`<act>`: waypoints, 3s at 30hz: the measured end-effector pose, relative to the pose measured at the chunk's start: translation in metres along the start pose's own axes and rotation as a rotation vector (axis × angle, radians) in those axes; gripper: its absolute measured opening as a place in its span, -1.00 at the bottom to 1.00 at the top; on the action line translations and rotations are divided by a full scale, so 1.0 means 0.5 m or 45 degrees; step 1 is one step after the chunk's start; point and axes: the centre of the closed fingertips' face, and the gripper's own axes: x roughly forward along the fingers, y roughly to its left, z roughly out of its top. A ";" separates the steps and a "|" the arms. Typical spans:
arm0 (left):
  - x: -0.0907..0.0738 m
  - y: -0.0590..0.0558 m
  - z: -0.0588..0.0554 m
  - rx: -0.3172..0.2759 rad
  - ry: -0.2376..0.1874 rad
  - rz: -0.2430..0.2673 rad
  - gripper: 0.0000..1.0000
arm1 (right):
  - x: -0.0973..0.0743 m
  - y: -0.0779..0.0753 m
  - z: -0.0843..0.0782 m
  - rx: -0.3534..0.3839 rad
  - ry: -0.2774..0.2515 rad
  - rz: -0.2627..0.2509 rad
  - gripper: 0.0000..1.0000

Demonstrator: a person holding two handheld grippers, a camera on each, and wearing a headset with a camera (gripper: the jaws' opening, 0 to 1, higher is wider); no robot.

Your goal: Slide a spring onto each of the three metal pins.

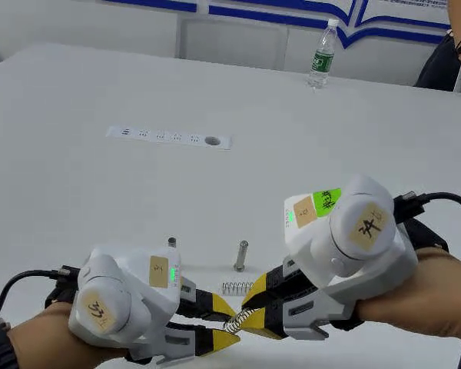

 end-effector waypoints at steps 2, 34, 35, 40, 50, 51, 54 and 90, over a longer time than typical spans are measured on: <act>-0.001 0.002 -0.002 -0.006 0.005 0.004 -0.74 | -0.003 -0.002 -0.001 0.003 0.005 -0.001 -0.77; -0.124 0.063 -0.082 -0.261 -0.028 0.260 -0.41 | -0.112 -0.118 -0.086 0.142 0.156 -0.144 -0.77; -0.127 0.065 -0.085 -0.272 -0.028 0.270 -0.38 | -0.115 -0.120 -0.089 0.144 0.164 -0.144 -0.77; -0.150 0.077 -0.100 -0.311 -0.029 0.333 -0.30 | -0.132 -0.137 -0.101 0.144 0.206 -0.159 -0.77; -0.180 0.096 -0.114 -0.375 -0.030 0.435 -0.08 | -0.158 -0.180 -0.121 0.164 0.272 -0.182 -0.77; -0.183 0.097 -0.116 -0.382 -0.031 0.443 -0.06 | -0.159 -0.186 -0.123 0.165 0.283 -0.182 -0.77; -0.186 0.099 -0.119 -0.394 -0.033 0.456 -0.03 | -0.160 -0.202 -0.129 0.165 0.308 -0.188 -0.77; -0.196 0.102 -0.135 -0.448 -0.029 0.498 0.25 | -0.107 -0.268 -0.176 0.199 0.470 -0.102 -0.77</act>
